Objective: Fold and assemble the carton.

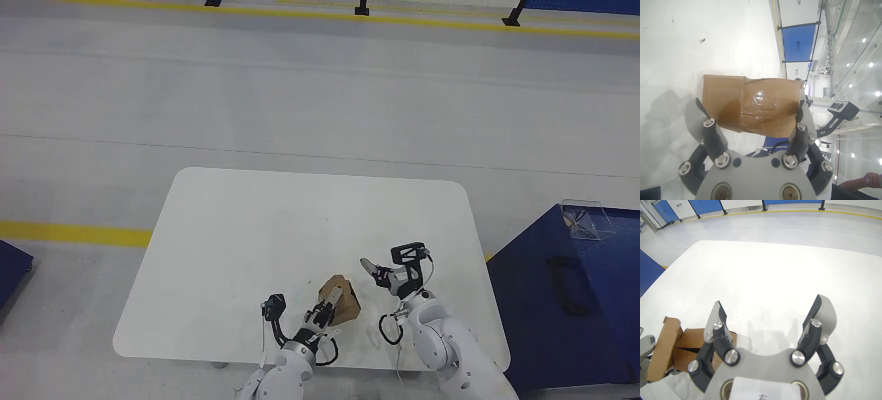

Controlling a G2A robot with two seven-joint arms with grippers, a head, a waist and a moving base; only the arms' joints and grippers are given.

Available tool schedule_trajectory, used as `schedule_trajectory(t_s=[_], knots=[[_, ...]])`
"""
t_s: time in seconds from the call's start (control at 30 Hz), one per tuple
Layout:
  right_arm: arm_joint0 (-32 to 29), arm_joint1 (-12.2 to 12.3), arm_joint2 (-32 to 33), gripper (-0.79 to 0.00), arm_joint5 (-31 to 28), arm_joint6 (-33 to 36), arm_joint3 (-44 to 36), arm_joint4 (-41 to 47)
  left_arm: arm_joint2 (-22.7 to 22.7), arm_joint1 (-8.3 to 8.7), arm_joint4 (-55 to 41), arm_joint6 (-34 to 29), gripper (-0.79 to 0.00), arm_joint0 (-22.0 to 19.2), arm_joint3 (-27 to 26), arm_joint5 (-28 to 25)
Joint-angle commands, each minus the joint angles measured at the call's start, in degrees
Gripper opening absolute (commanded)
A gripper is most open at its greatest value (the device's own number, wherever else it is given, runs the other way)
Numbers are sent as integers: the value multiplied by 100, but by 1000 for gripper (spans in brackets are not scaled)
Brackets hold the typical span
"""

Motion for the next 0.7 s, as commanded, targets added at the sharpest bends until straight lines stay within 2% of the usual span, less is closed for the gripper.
schedule_trajectory(t_s=[0.0, 0.07, 0.17, 0.3, 0.4, 0.67], knots=[[8, -8, -27, 0, -1, -21, 29, -13, 49, -18, -57, 117, -179, -53, 93, -14], [12, -14, -39, 0, -2, -43, 54, -27, 89, -34, -106, 211, -222, -101, 161, -38], [8, -18, -31, 0, -18, -82, 77, -58, 136, -53, -174, 342, -234, -145, 245, -52], [-13, -10, 36, 0, -93, -164, 100, -104, 207, -79, -295, 464, -326, -171, 316, -109], [-28, -1, 124, 0, -107, -209, 87, -107, 299, -101, -239, 604, -357, -233, 444, -85], [-71, 17, 310, 0, -209, -129, -3, -39, 492, -165, -215, 875, -366, -399, 734, -52]])
